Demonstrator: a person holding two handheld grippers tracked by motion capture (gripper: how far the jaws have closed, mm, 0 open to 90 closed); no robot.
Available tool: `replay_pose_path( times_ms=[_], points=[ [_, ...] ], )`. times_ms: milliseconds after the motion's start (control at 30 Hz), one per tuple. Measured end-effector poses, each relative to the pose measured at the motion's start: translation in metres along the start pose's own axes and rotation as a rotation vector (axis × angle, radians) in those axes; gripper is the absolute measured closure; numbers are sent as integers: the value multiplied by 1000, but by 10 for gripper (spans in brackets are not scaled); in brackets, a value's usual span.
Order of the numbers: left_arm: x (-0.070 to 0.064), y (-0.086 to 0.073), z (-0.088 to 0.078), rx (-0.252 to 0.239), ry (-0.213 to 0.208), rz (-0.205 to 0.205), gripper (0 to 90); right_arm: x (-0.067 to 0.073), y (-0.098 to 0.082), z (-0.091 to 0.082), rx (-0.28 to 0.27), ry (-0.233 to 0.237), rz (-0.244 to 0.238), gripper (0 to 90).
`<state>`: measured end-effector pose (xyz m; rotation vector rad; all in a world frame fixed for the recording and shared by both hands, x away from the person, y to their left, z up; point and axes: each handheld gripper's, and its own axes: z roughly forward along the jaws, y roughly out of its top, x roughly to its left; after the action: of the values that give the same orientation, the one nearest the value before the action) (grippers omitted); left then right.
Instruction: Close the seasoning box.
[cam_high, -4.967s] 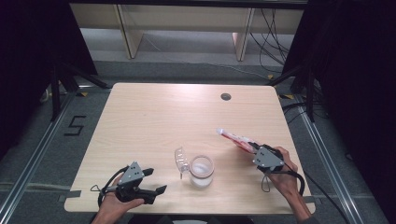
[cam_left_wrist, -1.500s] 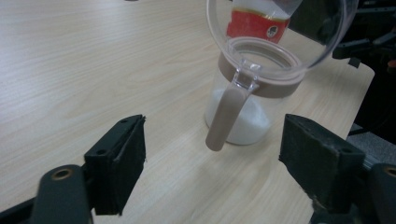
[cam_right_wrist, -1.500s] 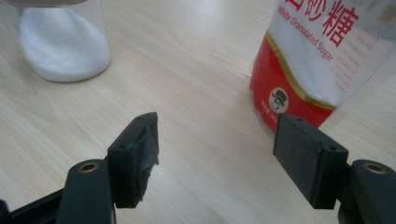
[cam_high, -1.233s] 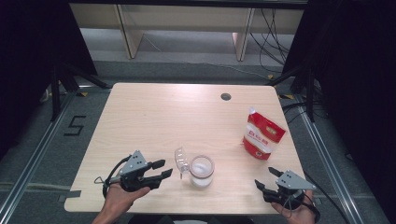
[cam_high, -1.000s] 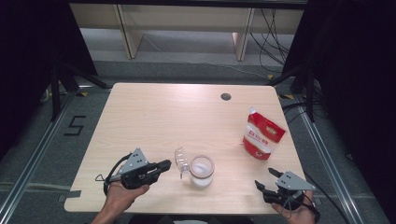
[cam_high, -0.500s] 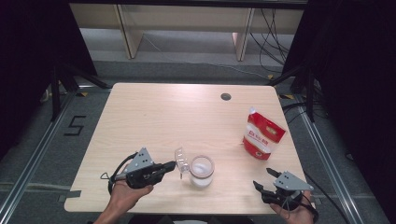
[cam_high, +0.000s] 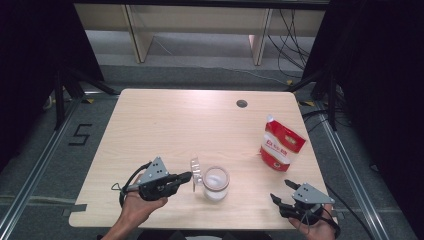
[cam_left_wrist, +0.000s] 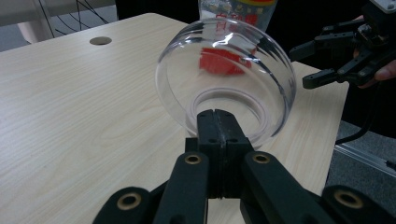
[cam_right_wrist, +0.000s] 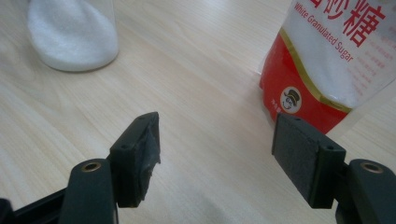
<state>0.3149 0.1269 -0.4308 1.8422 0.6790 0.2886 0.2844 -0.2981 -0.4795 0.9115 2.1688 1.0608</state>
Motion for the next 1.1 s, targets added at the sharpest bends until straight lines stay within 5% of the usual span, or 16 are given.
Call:
replay_pose_path(
  times_ms=[333,367,500,567,900,1033,1100],
  points=[
    [0,4,3,5,2,37,893,0,0,0,0,-2,-5,332],
    [-2,4,5,-4,-4,8,893,0,0,1,0,-2,-6,332],
    [0,5,7,11,-6,47,893,0,0,1,2,0,-7,332],
    [-2,4,8,11,-4,17,892,0,0,0,5,-1,-3,332],
    [-2,5,16,15,-16,55,866,1,-2,0,3,7,-18,331],
    [0,4,18,18,-13,22,840,3,-2,-1,12,6,12,331],
    [2,4,17,17,-22,26,785,1,-2,0,6,8,-13,331]
  ],
)
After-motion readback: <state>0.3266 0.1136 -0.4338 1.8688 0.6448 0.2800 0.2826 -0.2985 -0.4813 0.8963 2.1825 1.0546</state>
